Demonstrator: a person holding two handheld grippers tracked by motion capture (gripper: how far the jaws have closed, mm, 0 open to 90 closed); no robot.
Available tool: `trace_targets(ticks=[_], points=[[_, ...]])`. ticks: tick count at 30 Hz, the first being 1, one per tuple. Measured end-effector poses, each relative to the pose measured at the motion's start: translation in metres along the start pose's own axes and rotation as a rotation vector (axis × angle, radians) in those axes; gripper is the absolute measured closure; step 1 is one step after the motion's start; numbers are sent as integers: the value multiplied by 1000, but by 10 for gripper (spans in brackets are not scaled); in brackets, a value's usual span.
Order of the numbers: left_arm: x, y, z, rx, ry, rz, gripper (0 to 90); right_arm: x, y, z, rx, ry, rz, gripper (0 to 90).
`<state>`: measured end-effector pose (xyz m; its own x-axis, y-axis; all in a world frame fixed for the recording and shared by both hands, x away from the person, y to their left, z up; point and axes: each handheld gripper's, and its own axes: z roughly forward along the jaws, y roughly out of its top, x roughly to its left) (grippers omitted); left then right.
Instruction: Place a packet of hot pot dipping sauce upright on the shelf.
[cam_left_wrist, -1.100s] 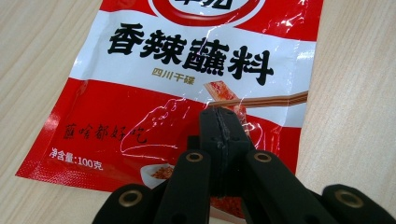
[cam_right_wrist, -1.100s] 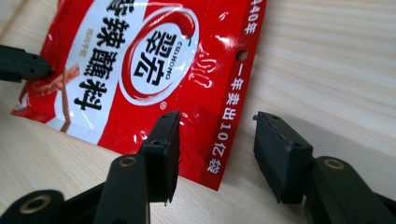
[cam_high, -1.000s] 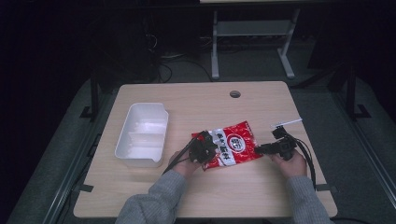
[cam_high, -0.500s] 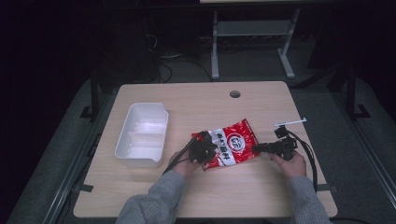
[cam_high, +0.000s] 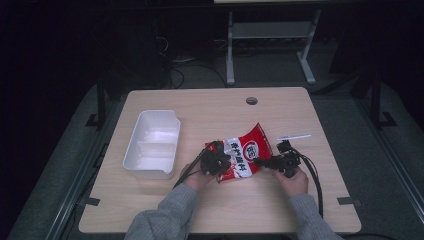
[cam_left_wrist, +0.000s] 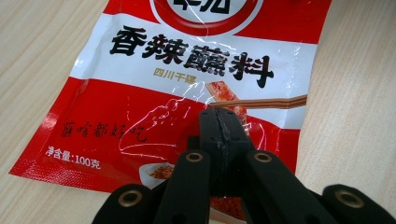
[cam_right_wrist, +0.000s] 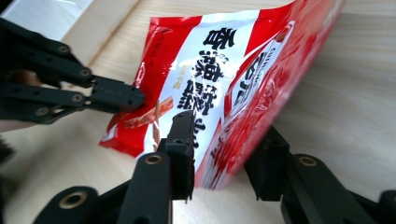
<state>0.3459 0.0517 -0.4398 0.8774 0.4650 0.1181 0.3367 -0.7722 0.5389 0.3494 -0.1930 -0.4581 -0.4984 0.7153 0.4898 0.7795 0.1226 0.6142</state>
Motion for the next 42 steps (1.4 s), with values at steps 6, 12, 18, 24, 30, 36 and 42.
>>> trace_targets(ticks=[6, 12, 18, 24, 30, 36, 42], points=[[0, 0, 0, -11, -3, 0, 867, 2, 0, 5, -42, -57, 3, 798], [-2, -1, -4, -34, -16, 0, 815, 1, 4, 3, -47, -59, 1, 875], [-6, -6, -16, -68, -16, 20, 778, 2, 11, -4, -68, -39, 0, 881], [-13, -16, -23, -90, -32, 34, 745, 7, 23, -13, -56, -24, -17, 881], [-21, -27, -29, -112, -42, 44, 712, 14, 39, -27, -59, -1, -35, 882], [-27, -37, -37, -129, -48, 65, 691, 22, 51, -36, -56, 0, -60, 882], [-29, -46, -44, -142, -54, 73, 671, 33, 63, -43, -44, 2, -90, 883]])
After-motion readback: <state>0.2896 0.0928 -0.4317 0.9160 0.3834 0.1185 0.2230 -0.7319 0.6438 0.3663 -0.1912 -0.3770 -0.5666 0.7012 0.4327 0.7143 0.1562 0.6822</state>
